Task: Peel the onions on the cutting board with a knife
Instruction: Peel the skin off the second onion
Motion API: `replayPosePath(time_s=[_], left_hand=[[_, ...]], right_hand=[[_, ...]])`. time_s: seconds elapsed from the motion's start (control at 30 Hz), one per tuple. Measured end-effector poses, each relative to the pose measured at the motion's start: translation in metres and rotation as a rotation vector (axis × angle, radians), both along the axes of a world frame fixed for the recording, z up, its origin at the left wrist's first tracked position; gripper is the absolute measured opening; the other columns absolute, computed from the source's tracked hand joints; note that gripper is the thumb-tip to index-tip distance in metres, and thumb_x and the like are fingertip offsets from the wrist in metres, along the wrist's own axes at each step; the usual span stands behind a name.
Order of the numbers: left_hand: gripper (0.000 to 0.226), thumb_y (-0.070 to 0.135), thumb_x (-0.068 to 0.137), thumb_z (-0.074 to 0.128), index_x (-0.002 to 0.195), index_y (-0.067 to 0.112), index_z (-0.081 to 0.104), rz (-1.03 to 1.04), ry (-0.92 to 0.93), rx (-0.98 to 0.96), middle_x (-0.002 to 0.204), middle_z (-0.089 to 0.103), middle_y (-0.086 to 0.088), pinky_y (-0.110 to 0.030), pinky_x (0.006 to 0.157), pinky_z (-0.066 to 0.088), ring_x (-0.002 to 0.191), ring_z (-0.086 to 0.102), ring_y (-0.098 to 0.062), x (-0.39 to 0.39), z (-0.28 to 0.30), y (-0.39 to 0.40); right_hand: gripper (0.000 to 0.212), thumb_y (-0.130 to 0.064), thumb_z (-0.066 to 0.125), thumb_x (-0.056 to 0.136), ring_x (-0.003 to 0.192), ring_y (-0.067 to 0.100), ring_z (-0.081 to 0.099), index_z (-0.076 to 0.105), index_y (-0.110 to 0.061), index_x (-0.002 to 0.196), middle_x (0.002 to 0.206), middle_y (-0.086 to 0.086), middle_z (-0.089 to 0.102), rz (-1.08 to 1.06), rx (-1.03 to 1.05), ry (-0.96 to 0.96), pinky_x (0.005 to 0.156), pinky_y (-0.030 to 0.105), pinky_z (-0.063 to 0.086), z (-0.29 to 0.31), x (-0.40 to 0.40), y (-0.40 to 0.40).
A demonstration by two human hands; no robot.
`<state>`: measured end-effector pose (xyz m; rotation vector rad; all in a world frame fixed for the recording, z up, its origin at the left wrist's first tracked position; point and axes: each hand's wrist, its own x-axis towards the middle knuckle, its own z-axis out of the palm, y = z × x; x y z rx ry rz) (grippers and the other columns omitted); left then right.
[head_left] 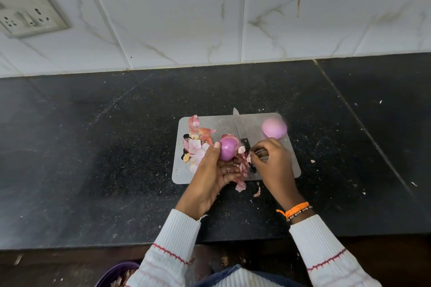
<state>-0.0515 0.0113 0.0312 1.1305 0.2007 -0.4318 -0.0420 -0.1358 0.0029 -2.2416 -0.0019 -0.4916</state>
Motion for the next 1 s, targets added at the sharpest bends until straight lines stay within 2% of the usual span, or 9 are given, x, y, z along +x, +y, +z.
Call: replayPosePath(time_s=[0.13, 0.23, 0.3, 0.53, 0.63, 0.73, 0.87, 0.93, 1.0], left_hand=[[0.047, 0.040, 0.099, 0.031, 0.104, 0.002, 0.058, -0.010, 0.030, -0.032, 0.083, 0.063, -0.015, -0.022, 0.057, 0.054, 0.062, 0.061, -0.015, 0.001, 0.000, 0.002], [0.046, 0.038, 0.099, 0.030, 0.098, 0.003, 0.059, -0.008, 0.029, -0.019, 0.076, 0.064, -0.011, -0.021, 0.056, 0.055, 0.061, 0.060, -0.014, 0.001, 0.000, 0.002], [0.048, 0.039, 0.099, 0.030, 0.102, 0.002, 0.059, -0.013, 0.020, -0.003, 0.076, 0.064, -0.011, -0.021, 0.057, 0.054, 0.062, 0.059, -0.015, 0.002, 0.000, 0.001], [0.056, 0.045, 0.089, 0.041, 0.119, -0.002, 0.051, -0.044, -0.029, 0.005, 0.085, 0.066, -0.012, -0.022, 0.064, 0.056, 0.070, 0.064, -0.015, 0.001, 0.000, 0.004], [0.051, 0.044, 0.093, 0.036, 0.110, -0.001, 0.056, -0.084, -0.029, 0.023, 0.079, 0.065, -0.010, -0.023, 0.062, 0.055, 0.066, 0.063, -0.014, 0.001, 0.000, 0.004], [0.051, 0.047, 0.090, 0.039, 0.112, 0.005, 0.056, -0.096, -0.083, 0.058, 0.086, 0.065, -0.015, -0.034, 0.074, 0.053, 0.073, 0.062, -0.019, 0.000, 0.001, 0.004], [0.028, 0.025, 0.091, 0.051, 0.119, 0.021, 0.052, -0.061, -0.166, 0.120, 0.074, 0.066, 0.002, -0.032, 0.068, 0.055, 0.060, 0.058, -0.010, 0.000, 0.001, 0.004], [0.034, 0.019, 0.090, 0.056, 0.123, 0.023, 0.052, -0.050, -0.204, 0.160, 0.077, 0.068, 0.011, -0.035, 0.072, 0.056, 0.067, 0.061, -0.012, -0.001, 0.003, 0.003], [0.038, 0.015, 0.088, 0.059, 0.124, 0.021, 0.052, -0.034, -0.233, 0.178, 0.089, 0.068, 0.012, -0.030, 0.071, 0.057, 0.076, 0.065, -0.011, -0.002, 0.005, 0.003]], right_hand=[[0.016, 0.006, 0.059, 0.082, 0.079, 0.012, 0.062, 0.067, -0.006, 0.088, 0.087, 0.005, 0.065, -0.001, 0.138, -0.013, 0.070, 0.006, 0.046, 0.005, -0.002, 0.002], [0.004, -0.013, 0.062, 0.086, 0.077, 0.013, 0.066, 0.066, -0.013, 0.088, 0.083, 0.000, 0.068, 0.062, 0.358, 0.018, 0.068, 0.020, 0.054, 0.019, -0.007, 0.007], [0.010, -0.021, 0.070, 0.081, 0.070, 0.009, 0.067, 0.065, -0.014, 0.086, 0.078, -0.002, 0.069, 0.114, 0.418, 0.079, 0.062, 0.022, 0.054, 0.028, -0.010, 0.011], [0.031, 0.000, 0.068, 0.078, 0.075, 0.002, 0.065, 0.062, -0.030, 0.081, 0.079, -0.010, 0.067, 0.177, 0.406, 0.133, 0.068, 0.015, 0.053, 0.028, -0.009, 0.015], [0.028, 0.000, 0.067, 0.079, 0.075, 0.001, 0.064, 0.062, -0.028, 0.081, 0.078, -0.010, 0.067, 0.120, 0.361, 0.127, 0.067, 0.014, 0.052, 0.026, -0.009, 0.014], [0.022, 0.003, 0.061, 0.082, 0.075, 0.000, 0.063, 0.067, -0.019, 0.085, 0.080, -0.009, 0.067, 0.052, 0.303, 0.121, 0.069, 0.012, 0.051, 0.022, -0.006, 0.009], [0.021, -0.001, 0.055, 0.087, 0.084, 0.003, 0.066, 0.069, -0.014, 0.094, 0.087, -0.006, 0.070, 0.053, 0.349, 0.105, 0.076, 0.015, 0.052, 0.027, -0.007, 0.009], [0.015, -0.005, 0.059, 0.087, 0.083, 0.005, 0.068, 0.069, -0.013, 0.094, 0.086, -0.004, 0.071, 0.080, 0.410, 0.085, 0.074, 0.017, 0.054, 0.031, -0.008, 0.010], [0.010, -0.009, 0.064, 0.085, 0.079, 0.004, 0.068, 0.070, -0.011, 0.093, 0.082, -0.005, 0.070, 0.093, 0.402, 0.080, 0.070, 0.018, 0.056, 0.033, -0.009, 0.011]])
